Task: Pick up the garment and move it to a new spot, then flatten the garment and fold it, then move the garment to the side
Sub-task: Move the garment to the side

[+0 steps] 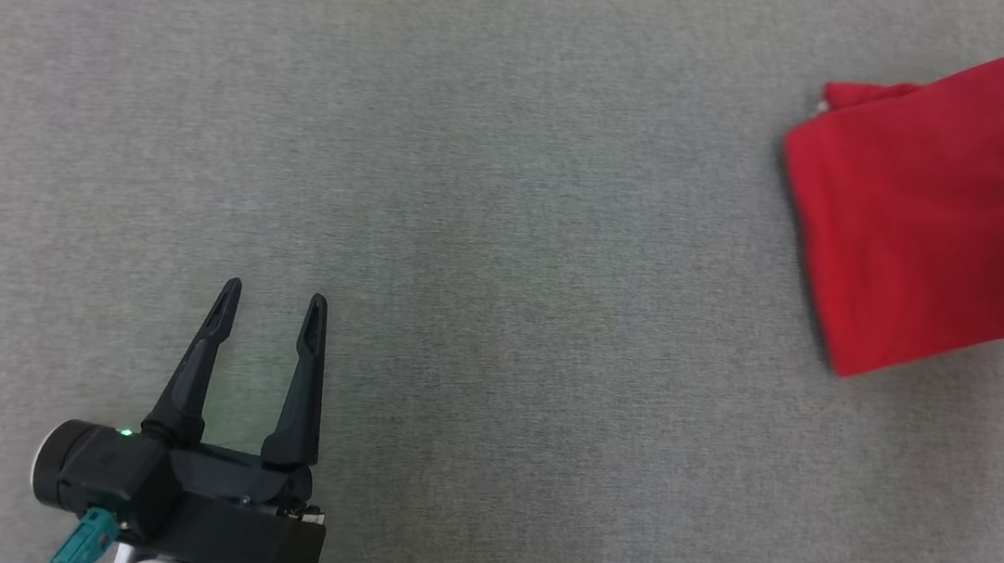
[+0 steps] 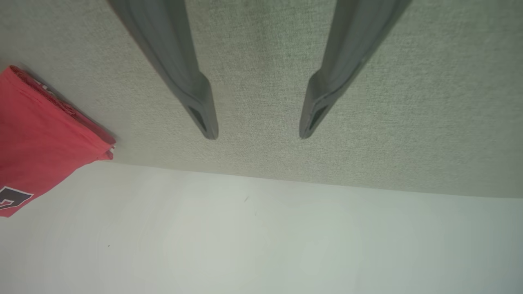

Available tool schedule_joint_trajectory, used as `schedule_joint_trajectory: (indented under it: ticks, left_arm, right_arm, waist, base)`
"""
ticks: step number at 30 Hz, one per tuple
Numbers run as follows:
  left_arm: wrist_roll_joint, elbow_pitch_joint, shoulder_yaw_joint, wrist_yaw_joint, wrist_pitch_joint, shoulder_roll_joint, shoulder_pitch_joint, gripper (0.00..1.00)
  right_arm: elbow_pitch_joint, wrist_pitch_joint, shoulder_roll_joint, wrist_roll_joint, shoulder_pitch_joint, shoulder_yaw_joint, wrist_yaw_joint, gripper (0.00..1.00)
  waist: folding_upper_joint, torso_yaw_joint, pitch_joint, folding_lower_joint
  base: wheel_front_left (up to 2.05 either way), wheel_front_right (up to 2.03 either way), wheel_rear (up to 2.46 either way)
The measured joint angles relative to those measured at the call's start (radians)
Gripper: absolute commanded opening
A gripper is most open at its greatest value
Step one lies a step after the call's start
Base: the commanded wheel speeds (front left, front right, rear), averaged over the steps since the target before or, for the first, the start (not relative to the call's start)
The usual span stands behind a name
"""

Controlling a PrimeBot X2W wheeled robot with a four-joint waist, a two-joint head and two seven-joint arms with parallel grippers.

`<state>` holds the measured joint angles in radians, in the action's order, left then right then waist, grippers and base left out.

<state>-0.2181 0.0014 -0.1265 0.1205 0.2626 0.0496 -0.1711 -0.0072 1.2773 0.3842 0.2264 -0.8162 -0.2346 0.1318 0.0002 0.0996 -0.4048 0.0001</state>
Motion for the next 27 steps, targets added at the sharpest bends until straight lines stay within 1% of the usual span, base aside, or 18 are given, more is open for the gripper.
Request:
schedule_joint_trajectory:
  ticks: [3, 7, 11, 14, 15, 17, 20, 27]
  left_arm:
    - [0.006, 0.0, -0.001, 0.003, 0.0, 0.0, 0.0, 1.0]
    - [0.017, -0.001, -0.003, 0.003, 0.0, 0.0, 0.001, 1.0]
    - [0.037, -0.005, 0.001, 0.004, 0.0, 0.0, 0.003, 1.0]
    - [0.051, -0.009, 0.0, 0.004, 0.0, 0.004, 0.003, 1.0]
    - [0.051, -0.009, 0.0, 0.004, 0.0, 0.004, 0.003, 1.0]
    - [0.058, -0.014, -0.002, 0.008, 0.0, 0.014, 0.003, 1.0]
    - [0.065, -0.021, -0.009, 0.009, 0.0, 0.035, 0.0, 1.0]
    - [0.07, -0.044, -0.06, 0.011, 0.0, 0.089, -0.038, 1.0]
  right_arm:
    - [-0.019, 0.026, 0.035, -0.016, 0.0, -0.017, 0.0, 0.0]
    - [-0.032, 0.003, 0.078, -0.042, 0.001, -0.027, 0.0, 0.0]
    - [-0.005, -0.08, 0.147, -0.076, 0.029, 0.0, 0.0, 0.0]
    - [0.027, -0.164, 0.198, -0.098, 0.057, 0.029, 0.0, 0.0]
    - [0.027, -0.164, 0.198, -0.098, 0.057, 0.029, 0.0, 0.0]
    - [0.054, -0.228, 0.224, -0.101, 0.066, 0.039, 0.0, 0.0]
    - [0.103, -0.32, 0.226, -0.11, 0.067, 0.036, 0.0, 0.0]
    - [0.222, -0.52, 0.194, -0.168, 0.049, 0.001, 0.0, 0.0]
  waist:
    - [0.0, 0.016, -0.008, -0.0001]
    - [-0.0001, 0.032, -0.016, -0.0001]
    - [-0.0002, 0.042, -0.028, -0.0002]
    - [-0.0001, 0.049, -0.043, -0.0001]
    - [-0.0001, 0.049, -0.043, -0.0001]
    - [-0.0002, 0.054, -0.055, -0.0001]
    - [-0.0002, 0.067, -0.075, -0.0001]
    - [-0.0002, 0.106, -0.126, 0.0]
  base:
    - [0.0, 0.0, 0.0]
    - [0.0, 0.0, 0.0]
    - [0.0, 0.0, 0.0]
    - [0.0, 0.0, 0.0]
    - [0.0, 0.0, 0.0]
    - [0.0, 0.0, 0.0]
    - [0.0, 0.0, 0.0]
    - [0.0, 0.0, 0.0]
